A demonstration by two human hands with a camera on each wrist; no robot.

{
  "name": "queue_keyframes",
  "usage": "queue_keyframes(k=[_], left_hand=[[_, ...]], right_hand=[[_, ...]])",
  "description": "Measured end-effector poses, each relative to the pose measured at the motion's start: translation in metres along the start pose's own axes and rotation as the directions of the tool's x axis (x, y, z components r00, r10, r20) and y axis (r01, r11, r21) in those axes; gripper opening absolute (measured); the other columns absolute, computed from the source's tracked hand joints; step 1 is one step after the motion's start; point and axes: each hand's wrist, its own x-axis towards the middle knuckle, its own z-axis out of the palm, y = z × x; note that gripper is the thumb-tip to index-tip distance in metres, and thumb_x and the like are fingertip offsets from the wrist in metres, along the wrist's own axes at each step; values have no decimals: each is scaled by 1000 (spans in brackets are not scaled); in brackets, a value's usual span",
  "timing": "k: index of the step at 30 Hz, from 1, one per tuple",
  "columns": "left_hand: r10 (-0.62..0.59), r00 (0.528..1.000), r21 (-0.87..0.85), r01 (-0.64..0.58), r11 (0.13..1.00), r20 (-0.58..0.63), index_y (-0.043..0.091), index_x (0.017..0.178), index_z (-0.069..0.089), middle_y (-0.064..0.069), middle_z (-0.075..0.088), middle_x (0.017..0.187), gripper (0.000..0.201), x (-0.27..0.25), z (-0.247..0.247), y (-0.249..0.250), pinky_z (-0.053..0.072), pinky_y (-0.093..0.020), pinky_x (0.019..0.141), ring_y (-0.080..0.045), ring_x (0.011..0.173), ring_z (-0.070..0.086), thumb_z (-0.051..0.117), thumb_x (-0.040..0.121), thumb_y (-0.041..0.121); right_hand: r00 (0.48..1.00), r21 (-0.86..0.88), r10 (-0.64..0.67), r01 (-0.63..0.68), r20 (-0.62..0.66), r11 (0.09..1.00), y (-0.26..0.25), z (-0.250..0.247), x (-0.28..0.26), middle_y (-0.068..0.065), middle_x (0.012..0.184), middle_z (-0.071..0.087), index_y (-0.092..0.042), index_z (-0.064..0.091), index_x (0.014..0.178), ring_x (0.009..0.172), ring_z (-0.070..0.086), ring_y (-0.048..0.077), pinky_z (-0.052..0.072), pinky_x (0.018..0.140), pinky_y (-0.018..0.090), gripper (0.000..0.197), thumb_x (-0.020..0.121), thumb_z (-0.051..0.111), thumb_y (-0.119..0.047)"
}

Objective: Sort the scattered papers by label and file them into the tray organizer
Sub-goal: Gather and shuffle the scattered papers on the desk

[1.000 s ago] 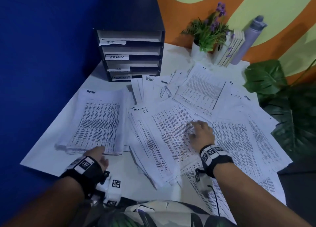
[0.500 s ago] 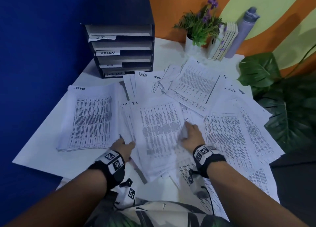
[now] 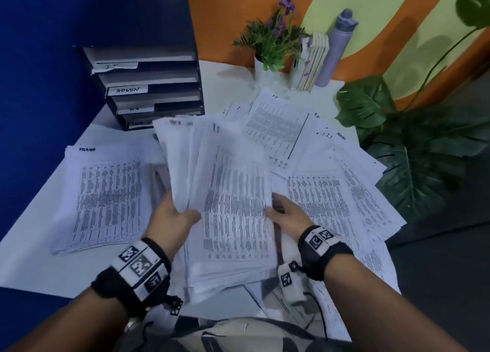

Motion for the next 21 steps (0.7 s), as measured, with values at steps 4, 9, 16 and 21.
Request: queue_keyframes(k=[4,9,16,21], left_hand=[[91,990,-161,-74,984,104,30,119,55,1,72,107,45,11,5,23,53,-39,86,-18,97,70,66,86,1],[73,971,-94,-53,994,226,25,122,49,10,66,107,36,46,49,12,52,-23,82,-4,93,67,64,90,28],[-178,976,610,216,763,-123,23,141,41,-11,43,144,65,135,54,-47,48,-40,98,-33,120,53,65,83,40],[-255,936,672,351,652,-243,21,148,27,-20,35,145,78,162,32,-64,47,-47,99,-41,121,48,65,82,37]], right_hand=[[999,553,-7,25,-35,833,-3,-29,-2,6,128,62,-13,50,132,114,60,23,46,101,41,43,91,61,-8],[943,443,47,110,-329,890,3,-77,-11,10,87,67,-13,63,95,77,61,26,51,70,40,17,86,62,1],[794,186,265,-194,-548,963,60,-141,-22,14,81,64,-4,64,92,72,61,27,49,64,34,19,84,50,5],[757,71,289,-307,-586,949,77,-147,-16,18,86,61,7,58,93,74,59,26,45,64,27,14,81,60,0]])
